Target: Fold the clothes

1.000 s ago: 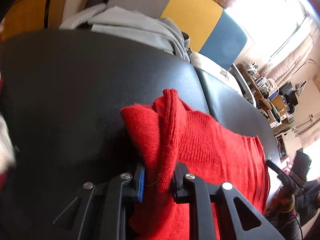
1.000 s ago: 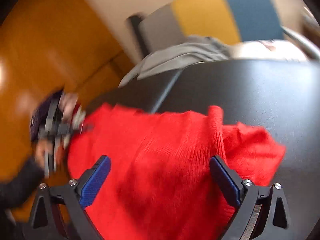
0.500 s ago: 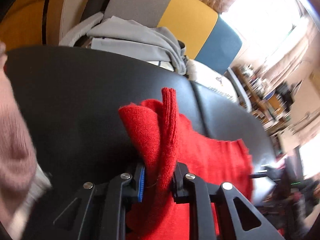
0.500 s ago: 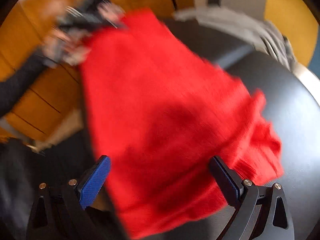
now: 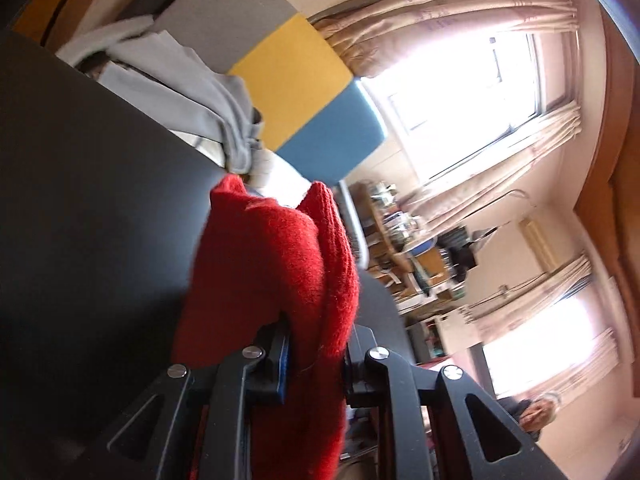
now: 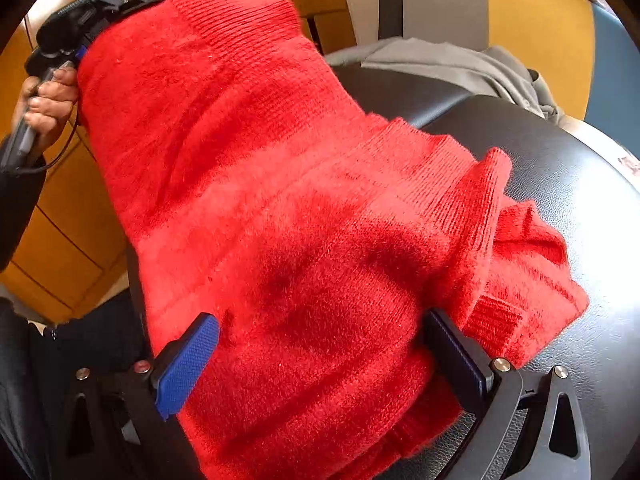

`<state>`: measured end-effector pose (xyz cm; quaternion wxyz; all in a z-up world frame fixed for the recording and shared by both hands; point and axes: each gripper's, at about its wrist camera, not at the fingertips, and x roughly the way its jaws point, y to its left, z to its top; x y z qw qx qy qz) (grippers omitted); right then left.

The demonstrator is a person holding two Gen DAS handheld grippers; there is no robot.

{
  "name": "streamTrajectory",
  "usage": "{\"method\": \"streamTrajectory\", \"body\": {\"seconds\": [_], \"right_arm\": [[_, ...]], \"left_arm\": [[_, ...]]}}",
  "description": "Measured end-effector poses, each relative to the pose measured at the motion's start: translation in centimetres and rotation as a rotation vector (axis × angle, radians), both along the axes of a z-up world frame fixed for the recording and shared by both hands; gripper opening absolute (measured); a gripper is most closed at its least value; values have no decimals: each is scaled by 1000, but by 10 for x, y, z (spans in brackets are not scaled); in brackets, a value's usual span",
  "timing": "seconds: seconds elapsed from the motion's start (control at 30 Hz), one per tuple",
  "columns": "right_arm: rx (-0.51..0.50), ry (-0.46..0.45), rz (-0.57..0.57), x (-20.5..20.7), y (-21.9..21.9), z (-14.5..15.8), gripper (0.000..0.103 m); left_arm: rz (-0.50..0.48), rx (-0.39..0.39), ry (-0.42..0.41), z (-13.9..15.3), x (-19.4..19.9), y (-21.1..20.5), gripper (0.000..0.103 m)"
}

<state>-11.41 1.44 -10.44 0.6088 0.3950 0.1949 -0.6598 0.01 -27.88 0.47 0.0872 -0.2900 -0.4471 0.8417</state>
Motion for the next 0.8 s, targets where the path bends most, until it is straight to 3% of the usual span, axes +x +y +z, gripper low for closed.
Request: {"method": "streamTrajectory", "body": {"seconds": [0.3, 0.43, 0.67, 0.8], "right_arm": [[-146, -35, -39, -4, 14, -3, 103], [-166, -44, -38, -4, 14, 3, 103], [-178, -38, -37, -1, 18, 3, 103], [-175, -23, -38, 7, 25, 4, 103]], "left_arm": [[-46, 58, -121, -34, -68, 92, 17], [-78, 38, -188, -58, -97, 128, 17], [-139, -6, -299, -97, -131, 155, 17], [-182, 12, -369, -110, -141, 161, 19]]}}
